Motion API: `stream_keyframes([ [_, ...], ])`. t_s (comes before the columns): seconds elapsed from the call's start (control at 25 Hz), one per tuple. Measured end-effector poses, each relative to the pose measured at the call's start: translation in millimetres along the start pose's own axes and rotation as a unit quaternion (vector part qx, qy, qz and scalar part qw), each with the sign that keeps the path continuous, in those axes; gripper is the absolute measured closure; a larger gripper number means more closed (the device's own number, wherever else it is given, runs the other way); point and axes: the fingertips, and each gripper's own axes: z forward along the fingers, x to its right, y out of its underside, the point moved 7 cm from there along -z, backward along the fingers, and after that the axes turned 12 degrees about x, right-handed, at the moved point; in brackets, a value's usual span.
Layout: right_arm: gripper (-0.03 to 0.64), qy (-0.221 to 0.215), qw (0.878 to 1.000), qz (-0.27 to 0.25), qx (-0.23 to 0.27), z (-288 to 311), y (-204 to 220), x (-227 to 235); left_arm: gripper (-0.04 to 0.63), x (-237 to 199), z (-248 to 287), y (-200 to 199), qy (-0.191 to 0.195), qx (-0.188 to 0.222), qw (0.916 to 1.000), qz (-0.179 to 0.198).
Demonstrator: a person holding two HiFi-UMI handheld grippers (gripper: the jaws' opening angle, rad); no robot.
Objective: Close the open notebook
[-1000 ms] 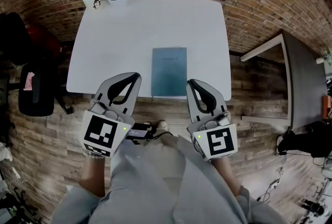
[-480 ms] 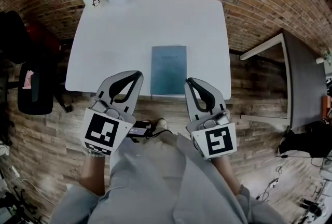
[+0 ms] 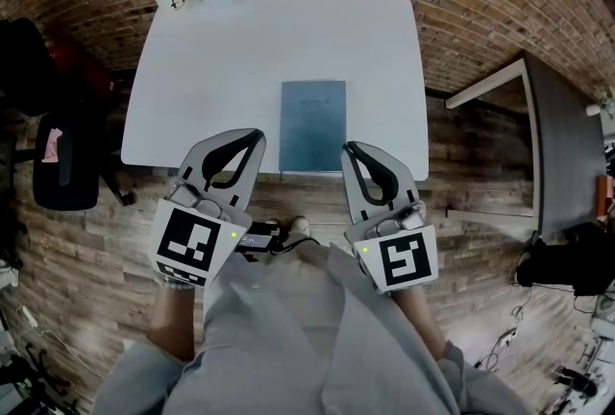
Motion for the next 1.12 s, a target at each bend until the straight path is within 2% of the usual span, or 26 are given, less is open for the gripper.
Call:
stream_keyframes([
  [1.12, 0.572, -0.010, 1.000, -0.006, -0.008, -1.8, 2.3, -6.7, 0.577, 1.4, -5.0, 2.5, -0.003, -0.004, 1.0000, -0.001],
])
